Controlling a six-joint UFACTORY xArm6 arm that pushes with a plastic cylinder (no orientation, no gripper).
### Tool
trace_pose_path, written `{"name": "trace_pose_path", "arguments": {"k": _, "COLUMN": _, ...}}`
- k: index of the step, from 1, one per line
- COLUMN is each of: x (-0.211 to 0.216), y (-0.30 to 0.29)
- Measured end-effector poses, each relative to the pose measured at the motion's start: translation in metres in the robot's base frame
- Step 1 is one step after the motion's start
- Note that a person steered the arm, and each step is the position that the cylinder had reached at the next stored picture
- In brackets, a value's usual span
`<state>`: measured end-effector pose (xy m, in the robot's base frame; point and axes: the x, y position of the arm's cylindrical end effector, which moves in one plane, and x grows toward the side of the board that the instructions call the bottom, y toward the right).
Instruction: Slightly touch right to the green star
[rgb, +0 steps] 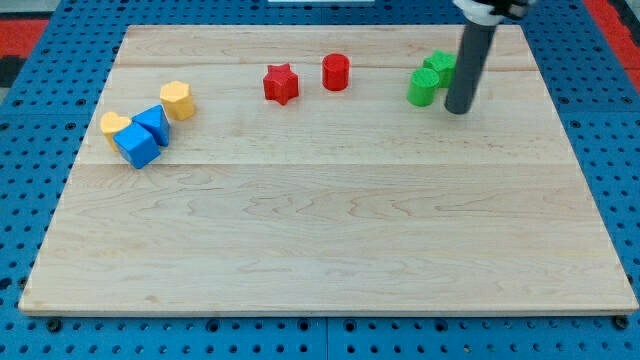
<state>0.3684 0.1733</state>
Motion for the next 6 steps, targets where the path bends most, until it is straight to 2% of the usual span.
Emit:
{"name": "trace_pose_path", "arguments": {"k": 1, "x": -0.009, "y": 0.001}}
{"name": "trace_pose_path", "arguments": {"k": 2, "x": -0.066, "y": 0.034}}
{"name": "trace_pose_path", "arguments": {"k": 5, "x": -0.094, "y": 0.000}}
{"name": "trace_pose_path", "arguments": {"k": 6, "x": -0.118, "y": 0.019}}
